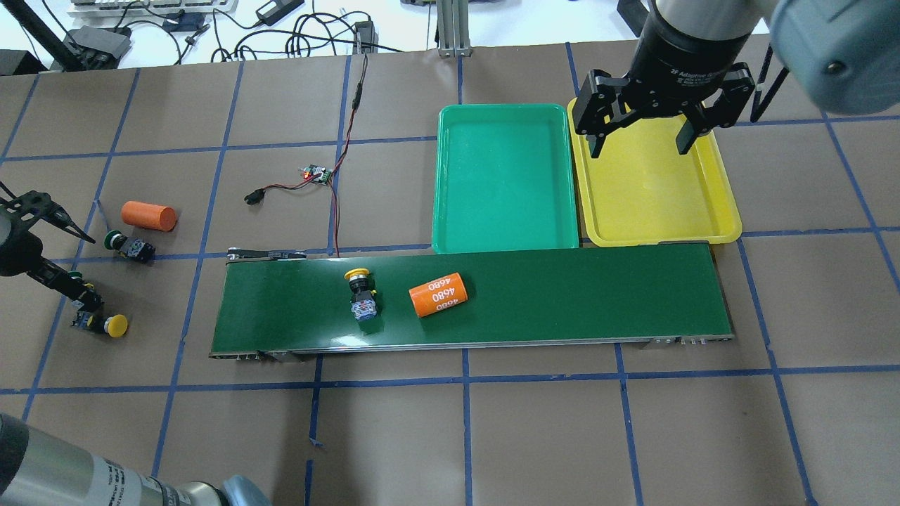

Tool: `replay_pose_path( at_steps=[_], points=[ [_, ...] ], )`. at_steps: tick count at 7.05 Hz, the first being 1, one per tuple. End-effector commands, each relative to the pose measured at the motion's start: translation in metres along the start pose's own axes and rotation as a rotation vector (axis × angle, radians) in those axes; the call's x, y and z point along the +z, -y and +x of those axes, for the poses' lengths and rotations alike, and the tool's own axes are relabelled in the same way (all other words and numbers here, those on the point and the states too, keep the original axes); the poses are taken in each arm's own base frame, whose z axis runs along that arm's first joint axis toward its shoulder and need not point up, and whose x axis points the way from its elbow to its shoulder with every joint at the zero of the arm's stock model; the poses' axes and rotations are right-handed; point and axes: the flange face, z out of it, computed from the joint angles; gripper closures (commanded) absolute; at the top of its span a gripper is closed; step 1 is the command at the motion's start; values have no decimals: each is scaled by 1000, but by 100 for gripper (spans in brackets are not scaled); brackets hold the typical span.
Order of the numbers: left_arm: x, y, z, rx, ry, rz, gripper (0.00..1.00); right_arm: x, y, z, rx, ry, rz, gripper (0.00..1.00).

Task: Sort buttons by color to trays
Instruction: 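Return the left gripper to the pile and grasp a green-capped switch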

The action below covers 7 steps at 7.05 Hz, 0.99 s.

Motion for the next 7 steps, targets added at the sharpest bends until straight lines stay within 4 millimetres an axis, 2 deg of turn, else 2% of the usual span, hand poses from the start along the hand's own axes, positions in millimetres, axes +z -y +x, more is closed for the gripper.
replay_pose_path(
  at_steps=[1, 3, 6, 7],
  points=[
    [0, -3, -1, -7, -5, 0, 0, 0, 0, 0, 0, 0, 1, 0],
    [14, -2, 0, -4, -30, -3, 0, 0, 0, 1, 2, 2, 1, 0],
    [17, 0, -3, 10, -32, -1, 0, 0, 1, 1, 11, 12, 2, 0],
    [17, 0, -3, 15, -31, 1, 22, -2, 0, -1, 12, 16, 9, 0]
  ],
)
